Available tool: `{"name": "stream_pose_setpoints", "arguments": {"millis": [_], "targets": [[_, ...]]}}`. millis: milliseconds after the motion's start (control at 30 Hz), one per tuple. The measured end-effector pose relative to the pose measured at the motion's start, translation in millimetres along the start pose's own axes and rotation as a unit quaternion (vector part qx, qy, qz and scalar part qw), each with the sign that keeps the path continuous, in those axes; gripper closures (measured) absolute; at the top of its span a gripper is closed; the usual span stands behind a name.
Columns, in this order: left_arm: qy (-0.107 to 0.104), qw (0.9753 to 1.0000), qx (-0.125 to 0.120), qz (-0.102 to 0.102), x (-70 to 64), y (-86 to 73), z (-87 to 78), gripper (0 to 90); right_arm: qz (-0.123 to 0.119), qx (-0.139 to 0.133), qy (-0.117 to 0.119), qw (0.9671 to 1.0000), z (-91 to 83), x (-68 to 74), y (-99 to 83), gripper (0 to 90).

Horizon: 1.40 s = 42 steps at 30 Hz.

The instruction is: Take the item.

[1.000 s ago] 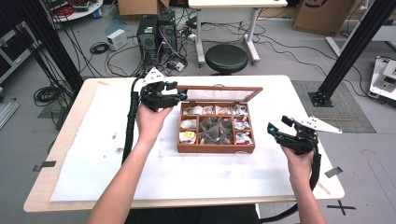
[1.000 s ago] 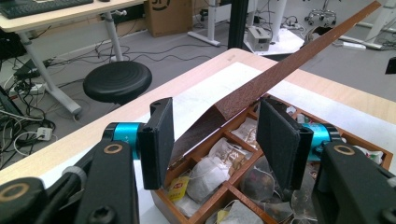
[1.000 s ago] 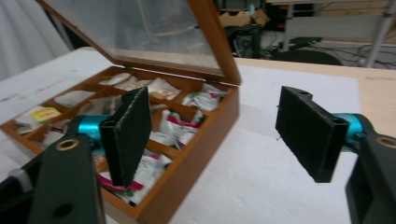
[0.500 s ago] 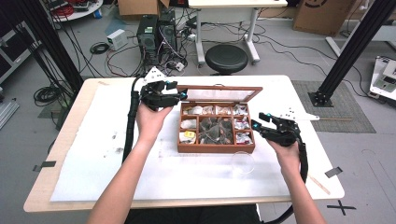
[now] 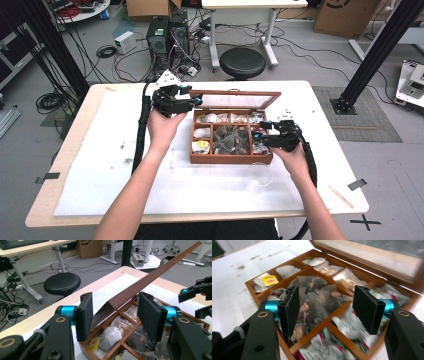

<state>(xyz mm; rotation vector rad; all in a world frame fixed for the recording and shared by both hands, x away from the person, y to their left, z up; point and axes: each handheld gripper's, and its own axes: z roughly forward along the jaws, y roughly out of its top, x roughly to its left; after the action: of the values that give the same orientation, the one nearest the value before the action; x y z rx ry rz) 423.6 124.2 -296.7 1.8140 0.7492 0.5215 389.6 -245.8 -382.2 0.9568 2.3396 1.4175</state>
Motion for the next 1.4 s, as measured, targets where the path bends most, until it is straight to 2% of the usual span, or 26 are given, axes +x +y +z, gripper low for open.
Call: {"name": "stream_pose_setpoints", "arguments": {"millis": [267,400,500,767,1033,1067,1233,1400], "targets": [[0.002,1.0,0.003,0.002,0.3,1.6,0.3,46.7,-0.026,0.027,0.039,0.9985,22.5,8.9,12.9,45.5],[0.002,1.0,0.004,0.003,0.5,1.8,0.2,46.7,-0.017,0.036,0.067,0.9969,34.6,7.5,17.4,50.2],[0.001,1.0,0.002,0.002,0.6,1.8,0.5,46.7,-0.015,0.056,0.081,0.995,44.4,8.4,19.5,54.5],[0.003,1.0,0.004,0.004,0.7,2.8,0.6,46.7,-0.033,0.083,0.089,0.992,61.4,14.0,26.6,63.7],[0.004,1.0,0.004,0.003,0.7,3.0,0.8,46.7,-0.021,0.11,0.077,0.9907,72.2,11.5,24.7,65.7],[0.003,1.0,0.004,0.004,0.7,3.0,0.8,46.7,-0.019,0.113,0.079,0.9903,73.0,11.4,24.4,68.3],[0.004,1.0,0.006,0.005,0.5,3.2,0.6,46.7,-0.038,0.121,0.079,0.9888,74.0,13.7,24.5,89.1],[0.004,1.0,0.007,0.005,0.5,3.2,0.4,46.7,-0.045,0.11,0.084,0.9894,70.0,17.9,26.7,90.0]]}}
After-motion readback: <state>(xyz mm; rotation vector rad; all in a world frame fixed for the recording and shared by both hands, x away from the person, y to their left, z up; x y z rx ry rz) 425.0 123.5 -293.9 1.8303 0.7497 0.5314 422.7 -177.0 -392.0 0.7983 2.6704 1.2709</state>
